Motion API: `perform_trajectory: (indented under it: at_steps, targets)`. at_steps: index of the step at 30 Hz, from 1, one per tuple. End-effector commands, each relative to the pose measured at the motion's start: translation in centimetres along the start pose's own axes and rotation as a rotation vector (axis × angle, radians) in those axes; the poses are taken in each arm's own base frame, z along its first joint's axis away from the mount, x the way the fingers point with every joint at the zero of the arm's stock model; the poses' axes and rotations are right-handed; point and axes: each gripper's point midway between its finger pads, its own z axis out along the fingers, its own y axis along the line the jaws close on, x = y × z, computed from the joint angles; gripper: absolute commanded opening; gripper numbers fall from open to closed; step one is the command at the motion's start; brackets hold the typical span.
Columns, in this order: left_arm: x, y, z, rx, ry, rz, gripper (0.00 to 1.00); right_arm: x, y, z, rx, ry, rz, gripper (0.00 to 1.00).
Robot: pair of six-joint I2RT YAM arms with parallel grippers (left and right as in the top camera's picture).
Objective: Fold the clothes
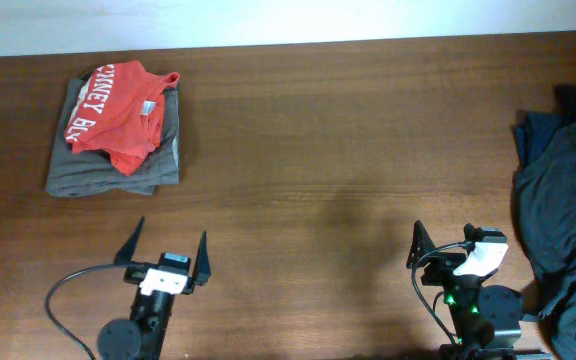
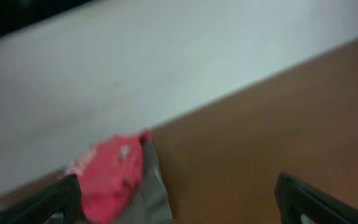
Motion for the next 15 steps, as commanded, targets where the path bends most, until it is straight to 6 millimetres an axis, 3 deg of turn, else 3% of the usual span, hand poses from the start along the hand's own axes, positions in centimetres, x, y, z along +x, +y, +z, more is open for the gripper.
perform_trajectory:
  at_steps: [1, 4, 15]
  targets:
    - [1.1, 0.0, 0.0, -0.009, 0.033, -0.018, 0.99, 0.2, -0.1, 0.0, 0.002, 0.001, 0.005, 0.99]
    - [2.6, -0.5, -0.1, 0.012, 0.097, -0.028, 0.99, 0.2, -0.1, 0.0, 0.003, 0.001, 0.005, 0.98]
    - [2.7, -0.6, -0.1, 0.014, 0.100, -0.028, 0.99, 0.2, -0.1, 0.0, 0.002, 0.001, 0.005, 0.99]
